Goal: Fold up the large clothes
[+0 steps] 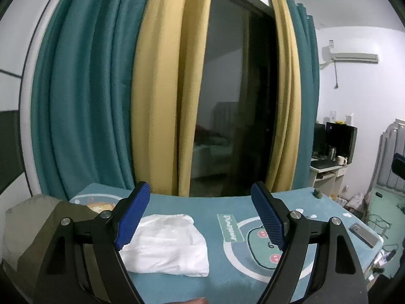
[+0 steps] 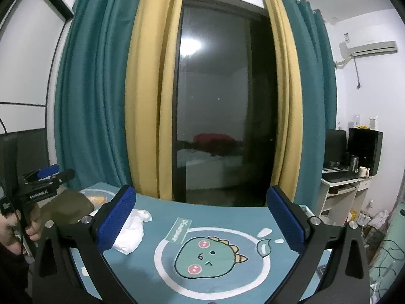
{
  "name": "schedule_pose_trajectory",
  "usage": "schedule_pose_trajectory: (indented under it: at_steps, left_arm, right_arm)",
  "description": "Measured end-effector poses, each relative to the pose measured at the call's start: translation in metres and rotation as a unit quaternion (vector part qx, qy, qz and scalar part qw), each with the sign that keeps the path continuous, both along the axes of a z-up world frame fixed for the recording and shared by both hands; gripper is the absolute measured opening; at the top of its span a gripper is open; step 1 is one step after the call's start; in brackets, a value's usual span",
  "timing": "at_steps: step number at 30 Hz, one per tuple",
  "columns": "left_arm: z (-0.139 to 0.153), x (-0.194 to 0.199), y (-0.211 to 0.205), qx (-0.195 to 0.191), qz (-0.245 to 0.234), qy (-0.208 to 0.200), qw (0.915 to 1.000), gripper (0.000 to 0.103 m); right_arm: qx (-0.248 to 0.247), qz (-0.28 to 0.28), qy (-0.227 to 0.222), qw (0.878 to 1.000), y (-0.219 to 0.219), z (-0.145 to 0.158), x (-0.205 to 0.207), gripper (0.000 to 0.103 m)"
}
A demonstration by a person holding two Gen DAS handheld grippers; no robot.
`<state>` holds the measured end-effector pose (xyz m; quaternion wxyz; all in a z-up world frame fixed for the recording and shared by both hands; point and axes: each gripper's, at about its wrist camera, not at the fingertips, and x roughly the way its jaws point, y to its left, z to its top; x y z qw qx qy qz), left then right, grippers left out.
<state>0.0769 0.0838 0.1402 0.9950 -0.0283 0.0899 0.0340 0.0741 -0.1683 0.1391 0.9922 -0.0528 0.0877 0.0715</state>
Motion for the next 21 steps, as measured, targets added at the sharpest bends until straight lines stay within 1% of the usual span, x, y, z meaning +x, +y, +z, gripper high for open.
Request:
schedule_pose_trajectory:
  at_steps: [2, 5, 12, 21]
  left_arm:
    - [-0.003, 0.004, 0.004, -0.002, 0.003, 0.003, 1.0000, 0.085]
    - [-0.007, 0.011, 0.012, -0.011, -0.006, 0.004, 0.9999, 0.085]
    - [-0.017, 0.030, 0.021, -0.012, -0.002, 0.022, 0.9997, 0.085]
    - [-0.019, 0.046, 0.025, -0.013, 0.000, 0.031, 0.9994, 0.085]
  right_arm:
    - [-0.001, 0.001, 0.009, 1.000, 0.003, -0.004, 0.007, 0.102]
    - [0.001, 0.000, 0.020, 1.000, 0.003, -0.010, 0.013, 0.102]
    - [0.007, -0.013, 0.047, 0.999, 0.001, -0.024, 0.030, 0.102]
    - [0.011, -0.021, 0.056, 0.998, 0.000, -0.027, 0.043, 0.102]
